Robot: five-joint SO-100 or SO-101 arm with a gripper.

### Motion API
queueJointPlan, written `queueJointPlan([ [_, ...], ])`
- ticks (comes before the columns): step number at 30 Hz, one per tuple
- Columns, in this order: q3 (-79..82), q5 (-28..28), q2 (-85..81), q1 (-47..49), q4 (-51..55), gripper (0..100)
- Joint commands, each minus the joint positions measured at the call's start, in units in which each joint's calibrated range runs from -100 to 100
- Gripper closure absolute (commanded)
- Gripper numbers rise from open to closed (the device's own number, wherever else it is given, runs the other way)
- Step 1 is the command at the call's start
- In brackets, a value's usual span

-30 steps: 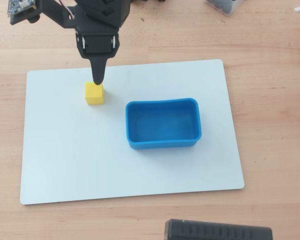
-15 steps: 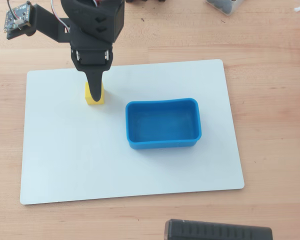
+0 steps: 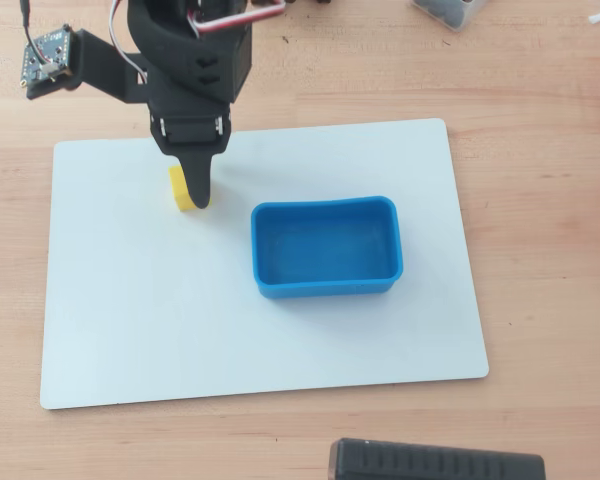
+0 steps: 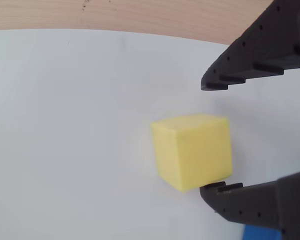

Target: Pick up yellow cube and drop it in the blue rectangular bin

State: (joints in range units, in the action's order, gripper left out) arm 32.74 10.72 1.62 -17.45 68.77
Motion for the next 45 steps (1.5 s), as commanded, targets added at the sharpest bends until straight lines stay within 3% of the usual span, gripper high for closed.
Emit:
queueJointPlan([
  [1,-9.01,-0.68,0.47,0.99,-2.05,78],
  [12,-9.37,-0.68,0.66,1.24,-2.96,93],
  [20,-11.01,-1.95,-3.8,0.38,0.59,94],
  [31,-17.19,-4.4,-18.11,7.33,11.99,94],
  [45,-24.46,-7.86,-11.79,19.0,11.66,94],
])
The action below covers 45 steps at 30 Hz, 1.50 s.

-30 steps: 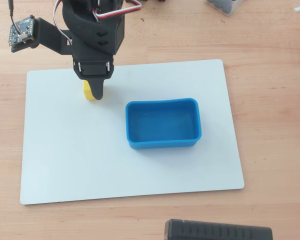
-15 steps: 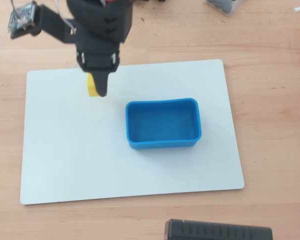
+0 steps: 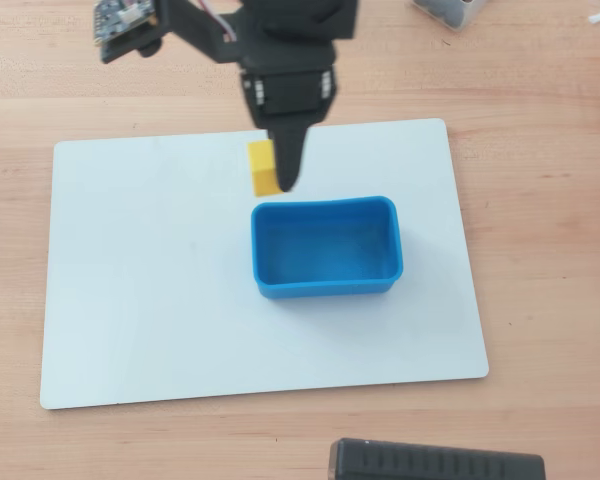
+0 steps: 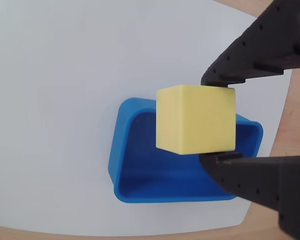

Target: Pick up yellow cube and drop it in the blue rectangular bin

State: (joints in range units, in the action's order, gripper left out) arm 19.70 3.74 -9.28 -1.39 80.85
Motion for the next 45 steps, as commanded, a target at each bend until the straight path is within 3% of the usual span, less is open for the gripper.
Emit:
queueJointPlan([
  [1,-11.97,-0.88,0.04,3.19,-0.67,94],
  [17,-12.42,-1.17,8.77,6.62,-8.18,93],
  [31,-12.42,-2.0,9.79,6.36,-8.76,80],
  [39,-8.15,-3.81,-1.91,3.62,-6.86,82],
  [45,0.76,-3.47,-15.29,0.79,-5.62,93],
])
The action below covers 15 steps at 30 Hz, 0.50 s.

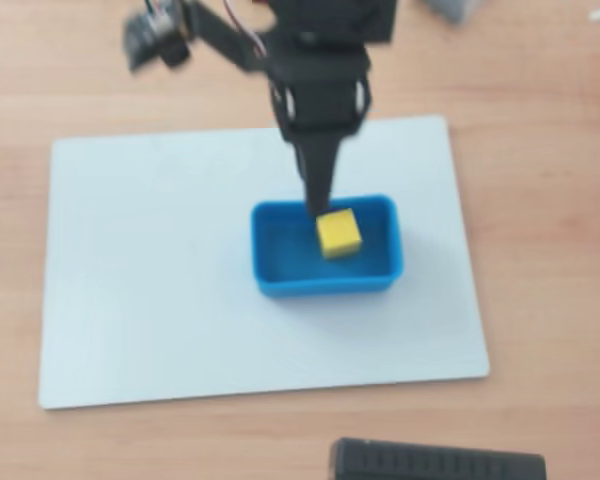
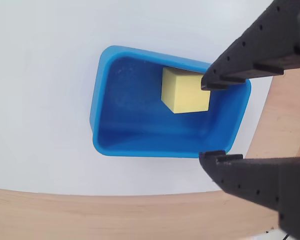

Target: Pick up yellow cube and drop it in the blue rectangular bin

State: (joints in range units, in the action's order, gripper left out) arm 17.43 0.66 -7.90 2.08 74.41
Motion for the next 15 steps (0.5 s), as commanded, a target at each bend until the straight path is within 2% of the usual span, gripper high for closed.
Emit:
queueJointPlan([
  [1,4.66,-0.39,-18.16,-3.11,0.82,94],
  [7,15.57,-0.24,-28.01,-5.09,-1.16,100],
  [15,37.75,0.98,-45.56,-8.09,-11.07,100],
])
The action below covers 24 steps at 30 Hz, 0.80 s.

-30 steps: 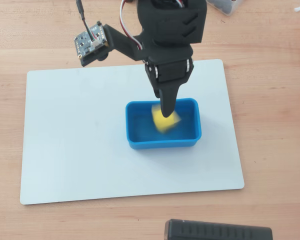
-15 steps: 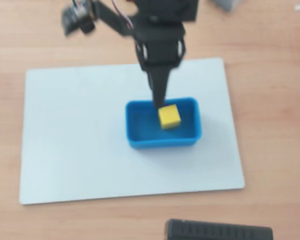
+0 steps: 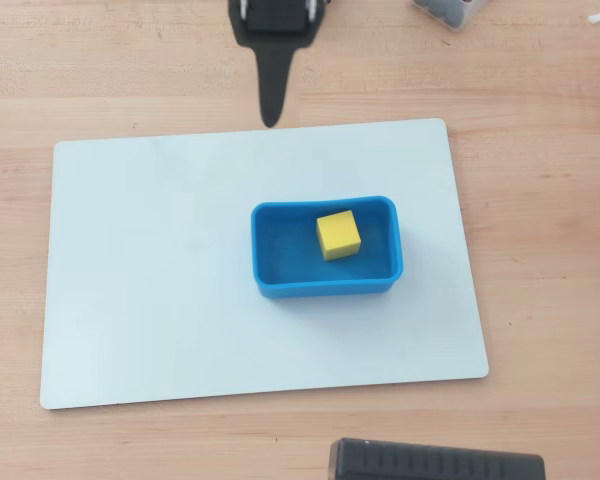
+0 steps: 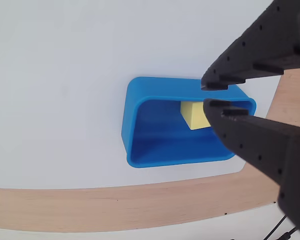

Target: Pick up yellow cube and drop it in the blue rectangular bin

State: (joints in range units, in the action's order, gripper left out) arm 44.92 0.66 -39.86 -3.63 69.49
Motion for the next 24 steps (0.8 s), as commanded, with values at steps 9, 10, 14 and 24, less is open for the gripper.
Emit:
queueJointPlan([
  [9,33.9,1.42,-34.87,-1.26,-12.43,100],
  [10,35.71,1.51,-37.75,-1.26,-12.51,100],
  [14,40.17,1.9,-41.37,-1.09,-12.76,100],
  [24,46.35,2.0,-48.9,-0.66,-12.67,100],
])
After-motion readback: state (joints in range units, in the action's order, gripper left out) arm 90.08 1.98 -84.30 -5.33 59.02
